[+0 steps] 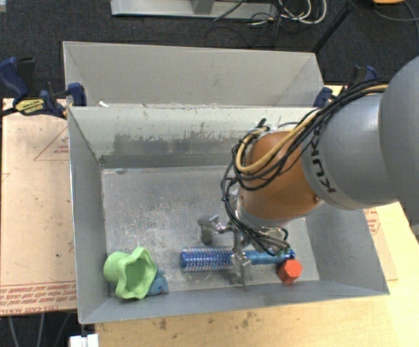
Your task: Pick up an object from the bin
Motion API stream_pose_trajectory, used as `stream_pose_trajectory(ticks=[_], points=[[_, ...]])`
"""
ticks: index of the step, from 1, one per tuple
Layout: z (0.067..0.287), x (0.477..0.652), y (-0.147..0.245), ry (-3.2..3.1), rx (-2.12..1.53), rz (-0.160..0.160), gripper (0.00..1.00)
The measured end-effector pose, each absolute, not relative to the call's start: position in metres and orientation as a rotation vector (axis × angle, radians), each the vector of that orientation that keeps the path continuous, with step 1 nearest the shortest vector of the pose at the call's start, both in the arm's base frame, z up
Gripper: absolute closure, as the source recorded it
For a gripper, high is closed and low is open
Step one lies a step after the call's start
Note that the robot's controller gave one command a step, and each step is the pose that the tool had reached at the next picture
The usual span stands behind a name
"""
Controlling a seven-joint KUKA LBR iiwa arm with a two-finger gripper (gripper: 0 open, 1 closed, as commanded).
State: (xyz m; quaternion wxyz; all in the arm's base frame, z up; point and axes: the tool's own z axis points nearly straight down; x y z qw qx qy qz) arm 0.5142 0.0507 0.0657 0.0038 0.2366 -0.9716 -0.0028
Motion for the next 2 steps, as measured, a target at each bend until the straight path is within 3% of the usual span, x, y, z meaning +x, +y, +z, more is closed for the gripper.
stream_pose_trajectory(ticks=[1, 2], points=[[0.069, 0.517, 0.047, -3.054, 0.736, -0.002, 1.0], [0.205, 0.564, 0.007, -3.061, 0.756, 0.004, 1.0]])
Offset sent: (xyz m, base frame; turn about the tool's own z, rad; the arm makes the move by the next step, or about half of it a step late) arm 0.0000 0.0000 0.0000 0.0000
